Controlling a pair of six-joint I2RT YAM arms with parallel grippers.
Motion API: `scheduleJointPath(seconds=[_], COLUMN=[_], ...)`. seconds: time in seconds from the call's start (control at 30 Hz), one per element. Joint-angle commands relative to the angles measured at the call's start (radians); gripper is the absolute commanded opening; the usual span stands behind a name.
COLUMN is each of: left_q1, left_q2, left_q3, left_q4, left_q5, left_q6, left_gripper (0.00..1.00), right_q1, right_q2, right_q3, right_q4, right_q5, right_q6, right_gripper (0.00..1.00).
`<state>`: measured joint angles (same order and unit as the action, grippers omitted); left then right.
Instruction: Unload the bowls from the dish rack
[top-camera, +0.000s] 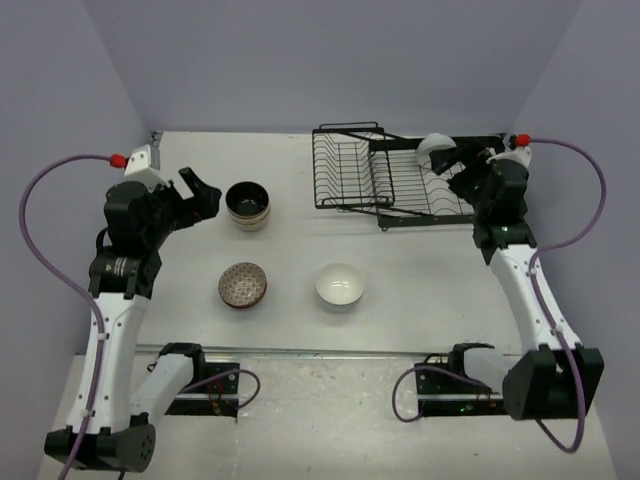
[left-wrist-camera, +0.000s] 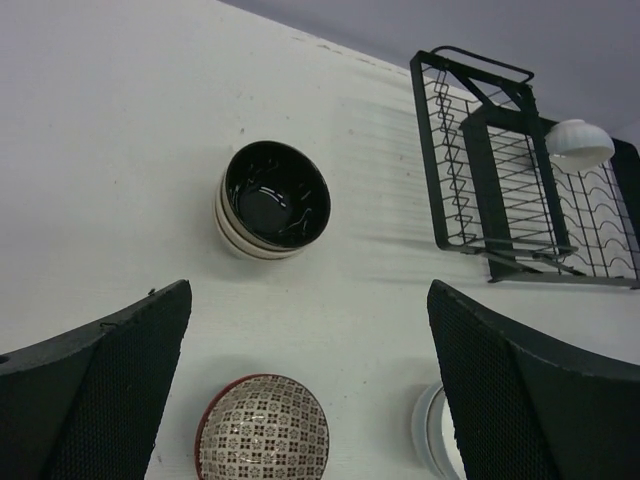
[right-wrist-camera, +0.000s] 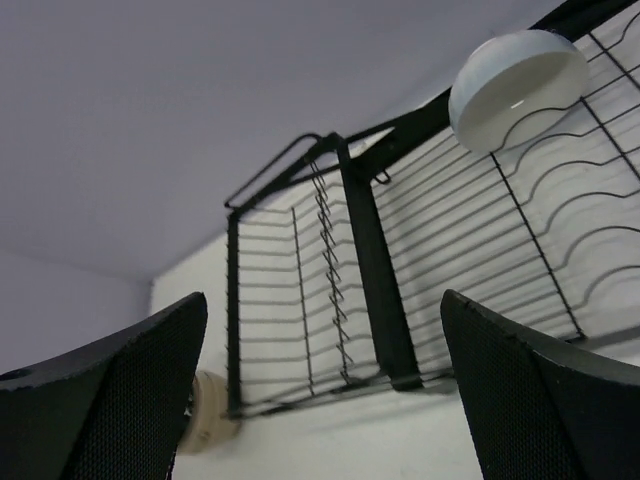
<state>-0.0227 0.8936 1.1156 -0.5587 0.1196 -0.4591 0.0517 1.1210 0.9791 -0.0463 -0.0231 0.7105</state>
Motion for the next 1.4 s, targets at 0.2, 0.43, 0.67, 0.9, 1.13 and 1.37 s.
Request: scheduleJointPath(seconds=[0.2,0.43,0.67,0.9,1.13,1.37], left_q1=[-0.174,-0.207,-0.215,-0.221,-0.224,-0.224], left_q2=[-0.263,-0.294,-0.286,-0.271,-0.246,-0.245], left_q3=[-0.273,-0.301,-0.312,-0.307,-0.306,-0.306], left_q4=[0.103,0.092,0.102,0.094,0.098,0.097], left_q5=[-0.248,-0.310,-0.307,-0.311,-0.305,-0.302], left_q6=[0.088,0.082,0.082,0.083,0.088,0.091], left_gripper=[1.00,1.00,1.00,1.00,1.00,1.00], right_q1=[-0.236,-0.256,-0.257,-0.256,-0.240,-0.193], right_q2=[0.584,0.862,1.022,1.122,1.172,1.177], right_q3=[-0.011,0.207,0.338,0.440,0.432,0.354], right_q4=[0.810,0.812,0.858,0.875,1.016,1.112], right_q5=[-0.337,-0.296,-0.294,-0.293,-0.273,-0.169], right_q6=[0.664,0.721,0.731,0.756,0.803,0.846], right_gripper=[0.91,0.88,0.83,0.67,0.36,0.28])
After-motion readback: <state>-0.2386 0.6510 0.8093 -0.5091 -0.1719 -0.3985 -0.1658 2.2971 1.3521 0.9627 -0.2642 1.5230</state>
